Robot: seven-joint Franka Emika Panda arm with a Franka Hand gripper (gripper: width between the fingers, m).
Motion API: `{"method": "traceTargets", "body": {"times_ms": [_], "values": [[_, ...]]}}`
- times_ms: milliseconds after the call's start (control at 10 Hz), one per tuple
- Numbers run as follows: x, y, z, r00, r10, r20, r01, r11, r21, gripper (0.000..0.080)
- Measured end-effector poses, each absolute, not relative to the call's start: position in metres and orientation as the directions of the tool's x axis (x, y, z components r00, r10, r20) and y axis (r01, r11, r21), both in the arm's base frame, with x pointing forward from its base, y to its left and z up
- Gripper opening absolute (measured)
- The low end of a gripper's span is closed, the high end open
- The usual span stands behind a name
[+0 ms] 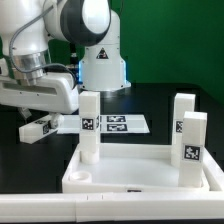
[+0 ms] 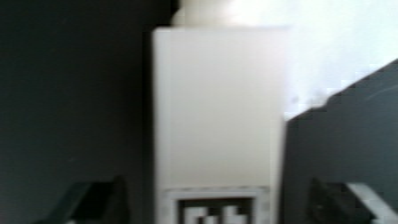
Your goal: Assemble desk
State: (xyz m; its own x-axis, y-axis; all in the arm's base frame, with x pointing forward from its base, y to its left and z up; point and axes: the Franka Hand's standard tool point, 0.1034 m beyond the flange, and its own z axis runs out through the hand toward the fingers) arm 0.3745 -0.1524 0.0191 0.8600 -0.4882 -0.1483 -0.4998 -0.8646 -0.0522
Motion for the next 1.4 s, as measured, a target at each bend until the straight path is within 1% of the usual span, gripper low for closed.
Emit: {"method": "traceTargets", "body": {"times_ms": [100, 200, 300, 400, 500, 600, 700, 800, 900, 1000, 1300, 1400], "values": [[0.384, -0.159, 0.025, 0.862, -0.482, -0.157, -0.496, -0.866, -0.064, 0.061], [0.39, -0.162, 0.035, 0.854, -0.454, -0.253, -0.49, -0.865, -0.102, 0.061], [0.404, -0.176, 0.047, 0.83, -0.43, -0.356, -0.497, -0.859, -0.121, 0.0642], [0.417, -0.182, 0.051, 0.801, -0.413, -0.433, -0.511, -0.848, -0.138, 0.0647], [0.417, -0.181, 0.046, 0.788, -0.398, -0.469, -0.51, -0.849, -0.136, 0.0647], [0.411, -0.176, 0.047, 0.756, -0.369, -0.541, -0.518, -0.842, -0.149, 0.0649], [0.413, -0.177, 0.046, 0.737, -0.359, -0.573, -0.525, -0.838, -0.149, 0.0649], [0.405, -0.169, 0.044, 0.643, -0.351, -0.681, -0.579, -0.804, -0.133, 0.0649], [0.406, -0.167, 0.041, 0.578, -0.32, -0.751, -0.594, -0.796, -0.118, 0.0649], [0.41, -0.163, 0.039, 0.567, -0.296, -0.769, -0.582, -0.804, -0.119, 0.0649], [0.404, -0.166, 0.036, 0.537, -0.292, -0.791, -0.601, -0.791, -0.116, 0.0649], [0.394, -0.176, 0.027, 0.483, -0.291, -0.826, -0.634, -0.767, -0.101, 0.0649]]}}
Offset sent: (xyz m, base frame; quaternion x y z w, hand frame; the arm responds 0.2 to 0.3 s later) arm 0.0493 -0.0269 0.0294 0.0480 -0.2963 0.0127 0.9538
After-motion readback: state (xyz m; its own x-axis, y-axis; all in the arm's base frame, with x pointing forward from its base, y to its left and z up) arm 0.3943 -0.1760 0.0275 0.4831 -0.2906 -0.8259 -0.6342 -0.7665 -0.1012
